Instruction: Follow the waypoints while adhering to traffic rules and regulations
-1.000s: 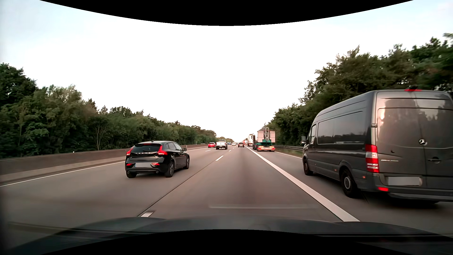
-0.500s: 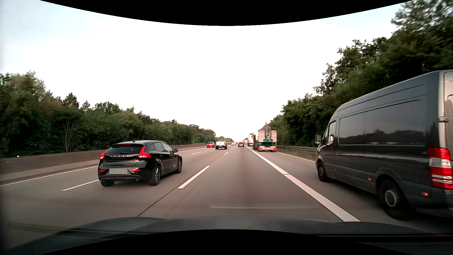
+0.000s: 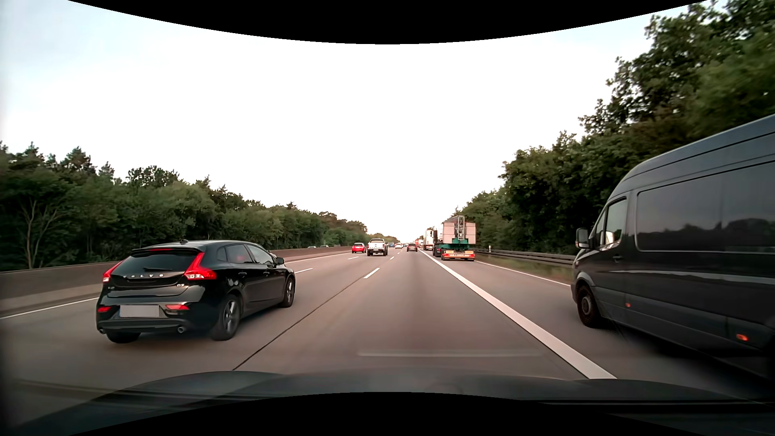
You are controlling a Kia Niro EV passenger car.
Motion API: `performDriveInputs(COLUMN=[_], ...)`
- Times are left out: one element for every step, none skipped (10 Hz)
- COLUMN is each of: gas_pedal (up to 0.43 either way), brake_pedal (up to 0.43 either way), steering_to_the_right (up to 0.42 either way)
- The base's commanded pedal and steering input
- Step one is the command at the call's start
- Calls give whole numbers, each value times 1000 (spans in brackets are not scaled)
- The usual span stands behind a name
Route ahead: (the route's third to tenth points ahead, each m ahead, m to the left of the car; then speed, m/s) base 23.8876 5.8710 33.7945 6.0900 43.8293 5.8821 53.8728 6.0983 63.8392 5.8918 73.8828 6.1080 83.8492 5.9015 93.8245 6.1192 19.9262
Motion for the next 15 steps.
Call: performDriveInputs(gas_pedal=[157,157,157,157,157,157,138,138,130,118,87,47,39,0,0], brake_pedal=[0,0,0,0,0,0,0,0,0,0,0,0,0,0,0], steering_to_the_right=[-3,-4,-4,-4,-4,-4,-4,-4,-4,-4,-4,-4,-4,-4,-4])
